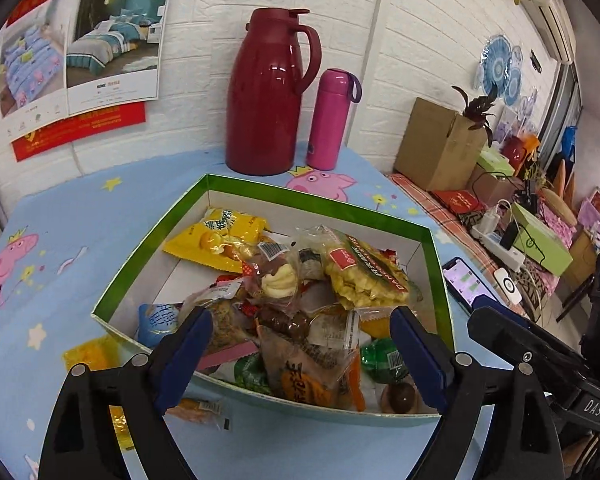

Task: Organize snacks
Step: 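Carry the Danco Galette bag into the green box and open both tools, then move both tools back toward the yellow cake bag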

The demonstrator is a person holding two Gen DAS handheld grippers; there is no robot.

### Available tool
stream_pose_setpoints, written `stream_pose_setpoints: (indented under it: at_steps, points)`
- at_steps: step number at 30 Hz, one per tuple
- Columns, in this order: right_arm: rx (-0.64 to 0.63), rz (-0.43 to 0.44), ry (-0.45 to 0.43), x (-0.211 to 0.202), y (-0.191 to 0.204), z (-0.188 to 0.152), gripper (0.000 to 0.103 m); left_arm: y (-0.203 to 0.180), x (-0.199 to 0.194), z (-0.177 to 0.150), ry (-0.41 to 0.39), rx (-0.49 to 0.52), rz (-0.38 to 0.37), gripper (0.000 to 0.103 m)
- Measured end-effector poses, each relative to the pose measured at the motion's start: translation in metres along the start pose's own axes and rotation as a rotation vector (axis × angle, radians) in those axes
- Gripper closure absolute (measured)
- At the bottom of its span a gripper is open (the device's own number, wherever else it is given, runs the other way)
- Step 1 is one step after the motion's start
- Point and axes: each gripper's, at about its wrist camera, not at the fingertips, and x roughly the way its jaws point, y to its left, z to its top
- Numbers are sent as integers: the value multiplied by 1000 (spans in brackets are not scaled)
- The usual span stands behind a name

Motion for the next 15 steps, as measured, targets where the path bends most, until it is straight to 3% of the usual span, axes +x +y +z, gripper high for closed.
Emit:
stream_pose_setpoints:
  at_steps: [10, 15]
  points:
    - [-52, 51, -13, -30, 56, -16, 21, 15, -66, -27, -44, 19, 63, 11]
    - [-101, 88, 16, -32, 90, -32, 21, 55, -105, -48, -64, -18, 163, 11]
